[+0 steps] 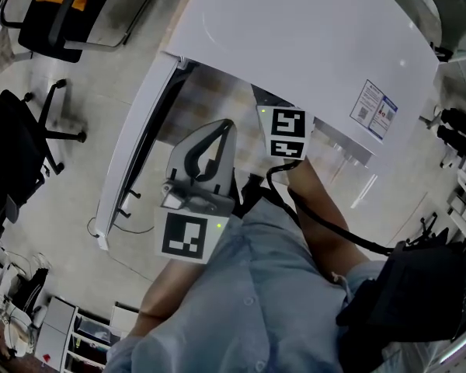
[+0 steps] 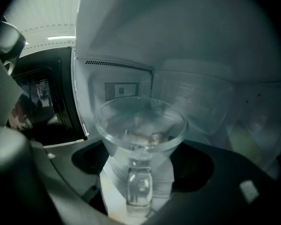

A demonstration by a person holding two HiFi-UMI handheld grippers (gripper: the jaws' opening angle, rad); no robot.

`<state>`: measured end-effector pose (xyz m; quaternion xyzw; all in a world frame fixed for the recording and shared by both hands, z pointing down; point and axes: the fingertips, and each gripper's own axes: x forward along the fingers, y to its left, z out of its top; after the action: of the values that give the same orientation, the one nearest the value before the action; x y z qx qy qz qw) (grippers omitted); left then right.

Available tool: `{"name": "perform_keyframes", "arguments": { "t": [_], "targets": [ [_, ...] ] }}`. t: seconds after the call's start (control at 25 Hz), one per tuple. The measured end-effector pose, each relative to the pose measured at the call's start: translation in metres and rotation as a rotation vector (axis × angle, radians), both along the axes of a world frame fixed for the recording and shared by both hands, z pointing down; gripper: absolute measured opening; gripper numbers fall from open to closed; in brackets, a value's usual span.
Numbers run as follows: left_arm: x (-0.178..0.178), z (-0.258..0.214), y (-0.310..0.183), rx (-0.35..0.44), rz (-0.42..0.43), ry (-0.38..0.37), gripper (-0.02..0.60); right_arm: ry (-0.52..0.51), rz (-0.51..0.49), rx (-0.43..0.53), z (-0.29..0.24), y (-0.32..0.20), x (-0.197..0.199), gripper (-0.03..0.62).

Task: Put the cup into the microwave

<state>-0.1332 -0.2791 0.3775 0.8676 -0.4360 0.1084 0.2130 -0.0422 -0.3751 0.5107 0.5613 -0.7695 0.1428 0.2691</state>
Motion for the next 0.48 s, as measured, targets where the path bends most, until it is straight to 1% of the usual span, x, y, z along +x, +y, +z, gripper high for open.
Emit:
{"name": "perform_keyframes", "arguments": {
  "t": [0.2, 0.48],
  "targets": [
    [-0.001, -0.001, 0.01, 0.006, -0.005, 0.004, 0.005, 0.009, -0.002, 0.0, -0.003, 0.011, 0.002, 0.376],
    [0.008, -0.009, 0.033, 0.036, 0.004, 0.01, 0.005, -0.005, -0.004, 0.014, -0.016, 0.036, 0.004, 0.38]
  ]
}}
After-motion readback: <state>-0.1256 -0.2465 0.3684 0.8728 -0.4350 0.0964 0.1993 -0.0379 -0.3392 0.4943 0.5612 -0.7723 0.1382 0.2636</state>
